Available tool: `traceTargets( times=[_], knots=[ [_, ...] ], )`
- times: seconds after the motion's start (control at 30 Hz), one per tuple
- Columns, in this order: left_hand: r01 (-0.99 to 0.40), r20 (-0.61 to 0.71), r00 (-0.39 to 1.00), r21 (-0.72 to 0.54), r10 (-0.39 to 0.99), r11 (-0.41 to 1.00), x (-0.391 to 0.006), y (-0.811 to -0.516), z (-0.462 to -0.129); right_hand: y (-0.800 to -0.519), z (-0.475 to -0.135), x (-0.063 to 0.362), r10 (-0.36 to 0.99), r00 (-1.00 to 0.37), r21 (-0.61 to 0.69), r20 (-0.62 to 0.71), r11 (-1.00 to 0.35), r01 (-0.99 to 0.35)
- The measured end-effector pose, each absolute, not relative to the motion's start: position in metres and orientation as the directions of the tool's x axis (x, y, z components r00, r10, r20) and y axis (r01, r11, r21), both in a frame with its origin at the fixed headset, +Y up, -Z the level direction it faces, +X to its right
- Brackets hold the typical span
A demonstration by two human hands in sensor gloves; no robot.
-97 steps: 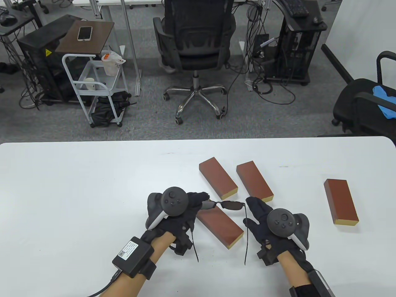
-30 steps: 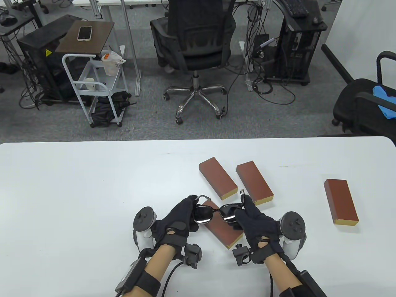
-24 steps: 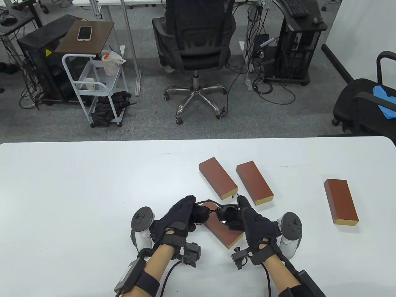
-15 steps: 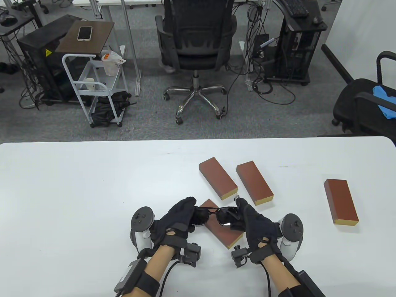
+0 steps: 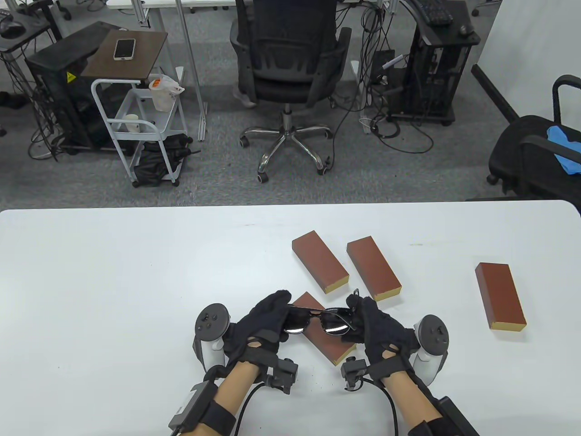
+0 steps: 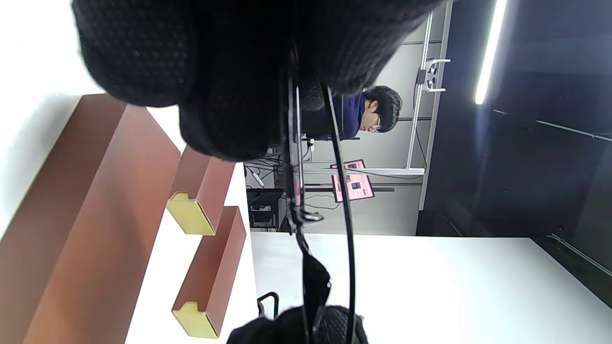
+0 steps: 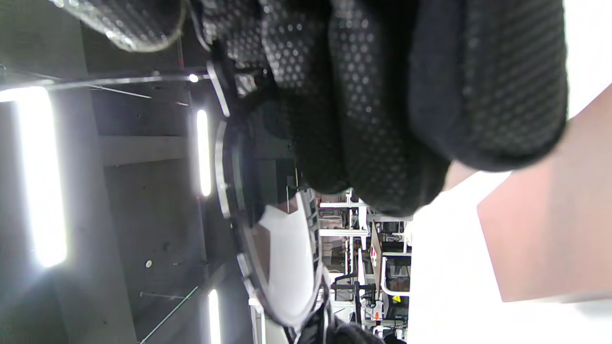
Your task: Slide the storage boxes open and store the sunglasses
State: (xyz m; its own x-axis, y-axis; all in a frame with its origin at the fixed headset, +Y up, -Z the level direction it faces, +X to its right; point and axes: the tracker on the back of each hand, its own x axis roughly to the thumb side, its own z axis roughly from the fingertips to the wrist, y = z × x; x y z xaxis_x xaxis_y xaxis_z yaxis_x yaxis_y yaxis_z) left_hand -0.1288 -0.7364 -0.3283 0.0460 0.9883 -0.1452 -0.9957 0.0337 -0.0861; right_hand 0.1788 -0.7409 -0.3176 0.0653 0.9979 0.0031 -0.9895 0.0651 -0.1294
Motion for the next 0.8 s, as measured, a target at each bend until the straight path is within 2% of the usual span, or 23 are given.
traceTargets(
  times=[0.17,0.43,0.8],
  knots=[
    [-0.984,-0.145,-0.053,-0.163,0.988,-0.077,-0.123,-0.740,-0.328,-0.741,-0.316,0.182,0.998,0.038,-0.167,-0.039,0.031,-0.985],
    [-0.958,-0.143,-0.100,-0.254,0.985,-0.134,-0.114,-0.742,-0.327,-0.742,-0.315,0.191,0.995,0.038,-0.229,-0.093,0.016,-0.973],
    [-0.925,-0.158,-0.119,-0.340,0.980,-0.167,-0.106,-0.744,-0.326,-0.735,-0.317,0.200,0.993,-0.085,-0.274,-0.081,-0.104,-0.956]
  ],
)
